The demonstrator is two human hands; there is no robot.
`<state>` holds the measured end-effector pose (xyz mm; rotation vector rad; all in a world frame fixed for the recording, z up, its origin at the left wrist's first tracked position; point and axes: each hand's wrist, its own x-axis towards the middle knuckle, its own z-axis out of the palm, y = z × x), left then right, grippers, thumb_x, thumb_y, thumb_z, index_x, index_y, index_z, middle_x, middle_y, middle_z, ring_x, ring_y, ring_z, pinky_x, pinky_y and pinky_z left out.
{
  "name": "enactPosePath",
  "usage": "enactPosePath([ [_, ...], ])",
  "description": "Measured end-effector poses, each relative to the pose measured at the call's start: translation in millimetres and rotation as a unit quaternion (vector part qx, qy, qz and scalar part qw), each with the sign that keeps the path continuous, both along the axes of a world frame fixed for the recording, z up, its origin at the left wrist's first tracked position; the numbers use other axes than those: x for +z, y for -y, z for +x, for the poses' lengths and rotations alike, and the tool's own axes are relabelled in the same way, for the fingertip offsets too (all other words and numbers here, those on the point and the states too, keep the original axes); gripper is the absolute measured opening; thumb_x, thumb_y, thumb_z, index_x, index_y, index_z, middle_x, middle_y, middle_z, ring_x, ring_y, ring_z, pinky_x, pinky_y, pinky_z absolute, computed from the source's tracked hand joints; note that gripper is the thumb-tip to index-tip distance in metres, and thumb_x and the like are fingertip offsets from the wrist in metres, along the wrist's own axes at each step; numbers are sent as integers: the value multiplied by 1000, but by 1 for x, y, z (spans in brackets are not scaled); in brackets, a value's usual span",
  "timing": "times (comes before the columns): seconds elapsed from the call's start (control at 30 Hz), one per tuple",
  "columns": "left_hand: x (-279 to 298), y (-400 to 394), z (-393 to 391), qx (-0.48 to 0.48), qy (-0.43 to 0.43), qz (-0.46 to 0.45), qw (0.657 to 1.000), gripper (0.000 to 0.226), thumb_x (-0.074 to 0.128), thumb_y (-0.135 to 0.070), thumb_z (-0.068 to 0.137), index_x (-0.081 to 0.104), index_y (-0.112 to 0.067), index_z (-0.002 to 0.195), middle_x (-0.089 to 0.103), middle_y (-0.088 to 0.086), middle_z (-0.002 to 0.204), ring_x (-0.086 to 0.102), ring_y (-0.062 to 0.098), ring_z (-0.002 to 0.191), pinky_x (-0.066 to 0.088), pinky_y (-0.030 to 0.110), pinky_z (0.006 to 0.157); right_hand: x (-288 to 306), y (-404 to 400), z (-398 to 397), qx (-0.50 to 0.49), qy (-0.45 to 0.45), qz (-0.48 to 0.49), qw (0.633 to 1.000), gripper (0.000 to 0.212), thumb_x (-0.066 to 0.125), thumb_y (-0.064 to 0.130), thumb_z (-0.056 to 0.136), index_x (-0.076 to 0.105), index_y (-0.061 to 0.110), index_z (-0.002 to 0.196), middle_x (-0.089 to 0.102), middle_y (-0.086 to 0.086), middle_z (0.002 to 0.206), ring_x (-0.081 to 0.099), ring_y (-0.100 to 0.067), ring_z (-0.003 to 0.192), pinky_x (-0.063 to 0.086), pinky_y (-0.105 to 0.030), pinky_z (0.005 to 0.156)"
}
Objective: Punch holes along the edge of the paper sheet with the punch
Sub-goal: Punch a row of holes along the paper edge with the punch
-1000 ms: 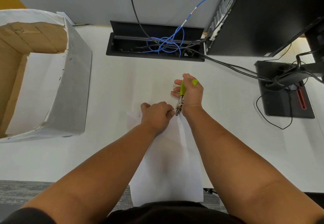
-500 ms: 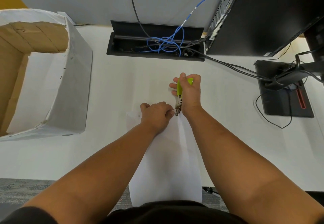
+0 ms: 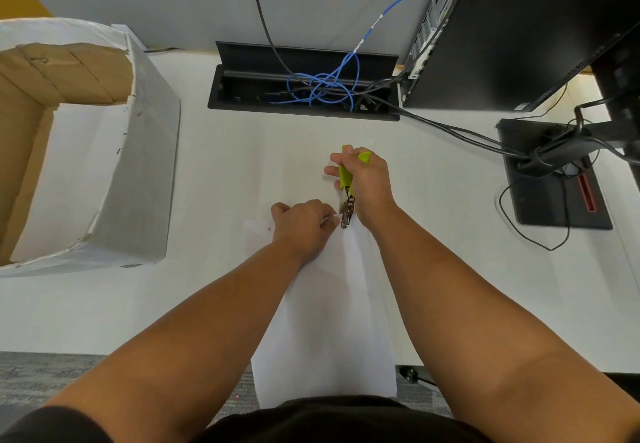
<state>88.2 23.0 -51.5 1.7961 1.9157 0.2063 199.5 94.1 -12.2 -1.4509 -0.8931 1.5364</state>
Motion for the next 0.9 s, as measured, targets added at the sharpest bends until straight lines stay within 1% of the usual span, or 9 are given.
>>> enactPosePath([
  [0.23,2,2,-3,-7,5,-4,1000,27,41,-42,97,66,-34,93,62,-12,89,57,13,86,27,44,95,1,-6,5,-28,14,33,999,20,57,26,98,61,14,82,69,-6,97,71,-20,87,49,-36,81],
  [0.3,2,3,-4,-10,3,-6,1000,27,41,-42,98,66,-34,93,63,-12,89,58,13,86,28,43,95,-1,-9,5,-23,74,48,996,22,59,30,95,60,13,80,67,-3,88,70,-19,82,52,-37,80],
  [0.4,2,3,-6,-12,-1,-8,1000,28,40,-43,99,67,-34,96,64,-12,92,59,15,87,27,42,94,-7,-11,5,50,262,85,960,29,56,34,94,55,11,76,59,-5,79,59,-22,78,46,-31,74],
  [0.43,3,3,-7,-12,-4,-9,1000,29,40,-43,99,67,-34,97,64,-11,93,59,16,88,26,41,93,-11,-10,6,84,327,97,936,28,56,34,94,53,12,77,57,-5,82,55,-21,79,42,-29,72],
  [0.5,4,3,-8,-11,-9,-8,1000,29,40,-43,99,67,-34,98,64,-11,93,59,16,88,25,41,92,-19,-6,9,124,406,107,899,24,57,33,93,58,8,91,57,-9,99,56,-24,89,44,-31,75],
  [0.6,6,3,-9,-10,-10,-2,1000,28,40,-43,99,67,-34,98,64,-11,94,59,16,89,25,41,91,-29,1,18,143,498,106,849,31,57,25,90,57,2,110,51,-15,117,53,-31,102,49,-41,84],
  [0.73,8,2,-8,-3,-8,11,1000,27,42,-41,99,68,-34,99,64,-10,96,58,16,90,25,40,89,-34,5,31,145,580,95,796,38,54,24,91,53,0,121,45,-16,126,47,-33,109,44,-39,87],
  [0.8,9,1,-9,2,-5,20,1000,25,43,-40,98,68,-34,98,62,-10,94,57,15,89,24,39,88,-36,7,35,141,595,81,787,42,54,28,93,52,1,125,42,-14,132,44,-33,115,40,-39,89],
  [0.9,9,0,-9,6,-3,27,1000,23,45,-39,98,67,-35,96,62,-10,93,56,15,87,22,37,86,-39,11,41,127,584,68,799,48,56,33,93,50,4,131,33,-12,147,38,-34,124,37,-41,97],
])
